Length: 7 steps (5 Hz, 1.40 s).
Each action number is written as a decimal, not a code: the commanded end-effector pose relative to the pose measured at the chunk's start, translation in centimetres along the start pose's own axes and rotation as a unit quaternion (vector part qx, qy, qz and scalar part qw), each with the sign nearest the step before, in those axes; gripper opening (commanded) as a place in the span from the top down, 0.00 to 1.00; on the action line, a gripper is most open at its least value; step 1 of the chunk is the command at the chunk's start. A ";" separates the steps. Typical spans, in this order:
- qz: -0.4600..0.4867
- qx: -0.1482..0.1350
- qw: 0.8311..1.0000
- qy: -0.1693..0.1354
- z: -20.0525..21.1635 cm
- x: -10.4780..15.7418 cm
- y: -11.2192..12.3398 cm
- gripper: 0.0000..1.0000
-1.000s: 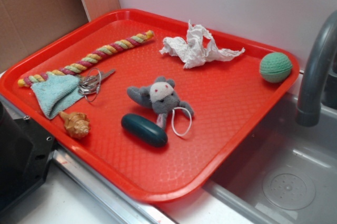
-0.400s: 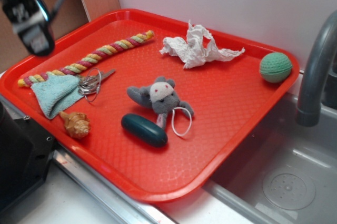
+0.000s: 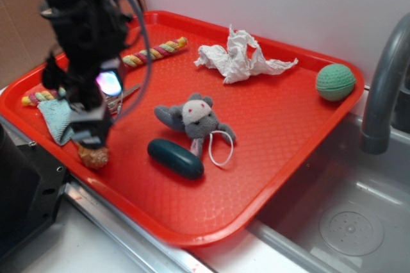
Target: Grab the plastic pickle.
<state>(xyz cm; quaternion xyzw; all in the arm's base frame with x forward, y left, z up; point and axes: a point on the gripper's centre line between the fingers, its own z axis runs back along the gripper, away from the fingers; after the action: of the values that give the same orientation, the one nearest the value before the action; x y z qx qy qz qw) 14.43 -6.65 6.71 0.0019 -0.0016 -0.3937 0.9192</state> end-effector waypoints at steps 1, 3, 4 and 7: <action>-0.078 0.054 0.995 -0.022 -3.0 3.4 -0.9 0.00; -0.017 -0.001 1.000 0.009 -5.6 2.6 0.1 1.00; 0.034 -0.020 0.999 -0.006 -4.1 2.0 0.4 1.00; 0.199 -0.016 0.978 -0.060 5.5 -2.2 1.9 1.00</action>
<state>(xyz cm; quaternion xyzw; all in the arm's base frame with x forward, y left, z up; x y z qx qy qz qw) 14.36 -3.70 11.68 -0.0349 -0.0280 -0.1972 0.9794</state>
